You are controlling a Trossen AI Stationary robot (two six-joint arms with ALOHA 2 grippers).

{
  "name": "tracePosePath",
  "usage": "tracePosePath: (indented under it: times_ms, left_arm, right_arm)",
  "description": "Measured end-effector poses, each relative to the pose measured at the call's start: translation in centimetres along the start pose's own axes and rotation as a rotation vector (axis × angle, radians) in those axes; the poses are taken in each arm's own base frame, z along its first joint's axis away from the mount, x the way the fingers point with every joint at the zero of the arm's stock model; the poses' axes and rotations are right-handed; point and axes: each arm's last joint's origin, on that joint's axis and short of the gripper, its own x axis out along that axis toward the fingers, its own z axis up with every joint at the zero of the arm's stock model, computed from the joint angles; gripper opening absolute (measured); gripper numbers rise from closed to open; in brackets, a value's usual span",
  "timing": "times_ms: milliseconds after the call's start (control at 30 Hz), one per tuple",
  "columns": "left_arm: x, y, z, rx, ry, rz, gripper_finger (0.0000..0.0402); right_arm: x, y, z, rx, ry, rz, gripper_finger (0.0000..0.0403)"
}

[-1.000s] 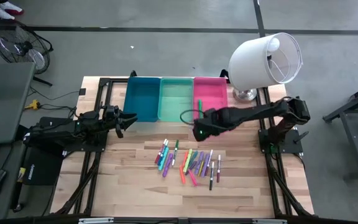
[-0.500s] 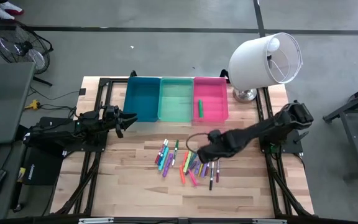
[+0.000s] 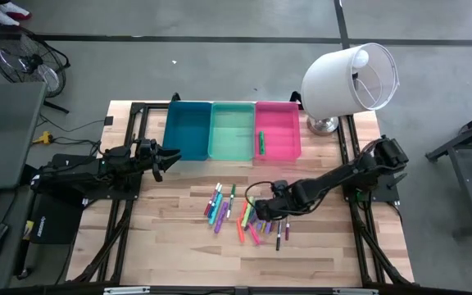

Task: Pick & Place Markers
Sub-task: Put the right purple highlighter pen into the pink bin

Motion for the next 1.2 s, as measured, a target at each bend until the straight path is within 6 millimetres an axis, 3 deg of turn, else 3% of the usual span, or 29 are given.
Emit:
tracePosePath:
  times_ms: [333, 1200]
  left_arm:
    - [0.0, 0.0, 0.0, 0.0, 0.0, 0.0, 0.0147]
    - [0.0, 0.0, 0.0, 0.0, 0.0, 0.0, 0.0147]
  right_arm:
    - [2.0, 2.2, 0.1, 0.103, 0.052, -0.033, 0.0222]
    - [3.4, 2.0, 0.8, 0.182, 0.066, -0.099, 0.0199]
